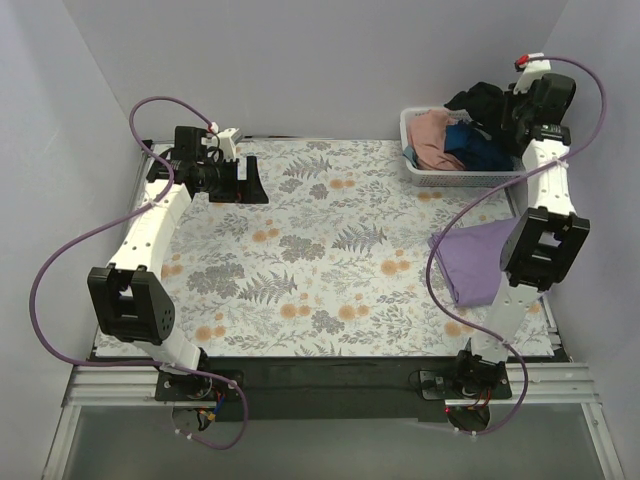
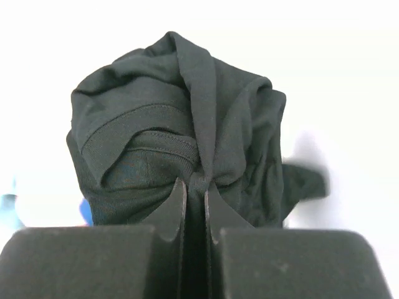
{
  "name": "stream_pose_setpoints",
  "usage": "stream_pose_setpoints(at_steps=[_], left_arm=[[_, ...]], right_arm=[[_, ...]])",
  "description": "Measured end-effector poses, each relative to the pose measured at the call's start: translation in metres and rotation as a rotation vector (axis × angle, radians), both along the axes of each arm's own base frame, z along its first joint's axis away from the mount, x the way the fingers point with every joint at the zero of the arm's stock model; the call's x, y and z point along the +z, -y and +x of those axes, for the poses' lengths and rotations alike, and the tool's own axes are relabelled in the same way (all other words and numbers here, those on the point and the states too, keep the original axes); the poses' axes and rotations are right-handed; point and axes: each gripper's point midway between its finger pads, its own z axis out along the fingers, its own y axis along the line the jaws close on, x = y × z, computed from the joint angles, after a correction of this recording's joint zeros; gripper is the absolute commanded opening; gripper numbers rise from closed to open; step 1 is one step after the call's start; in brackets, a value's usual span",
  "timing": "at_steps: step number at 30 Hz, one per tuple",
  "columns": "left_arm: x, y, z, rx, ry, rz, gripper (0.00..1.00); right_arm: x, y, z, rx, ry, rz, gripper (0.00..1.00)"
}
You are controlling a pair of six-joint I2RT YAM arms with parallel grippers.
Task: Fold and stack the t-shirts
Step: Grab the tshirt from the pile, then move the tshirt to the center of the board
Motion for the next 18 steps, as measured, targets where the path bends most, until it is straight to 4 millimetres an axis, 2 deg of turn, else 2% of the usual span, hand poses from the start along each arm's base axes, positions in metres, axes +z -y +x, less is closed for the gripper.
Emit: stream_pose_setpoints(at_steps=[4, 7, 10, 11, 12, 13, 17, 18], left_arm=[[0.002, 0.0, -0.001, 0.006, 0.001, -0.006, 0.89], [0.006, 0.0, -0.001, 0.012, 0.007, -0.011, 0.89], [0.013, -0.003, -0.002, 0.026, 0.02, -0.018, 0.89], [0.015, -0.004, -0.002, 0.032, 0.025, -0.022, 0.89], [0.019, -0.006, -0.002, 0.042, 0.032, -0.028, 0.89], [0.023, -0.009, -0.002, 0.051, 0.04, -0.038, 0.89], [0.043, -0.034, 0.002, 0.12, 0.08, -0.099, 0.9], [0.049, -0.044, 0.004, 0.141, 0.097, -0.112, 0.91]], right_arm=[[0.078, -0.032, -0.022, 0.069, 0.137, -0.041, 0.01], [0.132, -0.074, -0.04, 0.156, 0.25, -0.071, 0.01], [0.173, -0.125, -0.06, 0.274, 0.341, -0.086, 0.01], [0.183, -0.133, -0.067, 0.299, 0.362, -0.087, 0.01], [0.192, -0.164, -0.076, 0.368, 0.385, -0.081, 0.01], [0.201, -0.186, -0.087, 0.422, 0.407, -0.074, 0.01], [0.21, -0.264, -0.135, 0.625, 0.433, -0.03, 0.01], [0.208, -0.284, -0.148, 0.684, 0.431, -0.013, 0.19]])
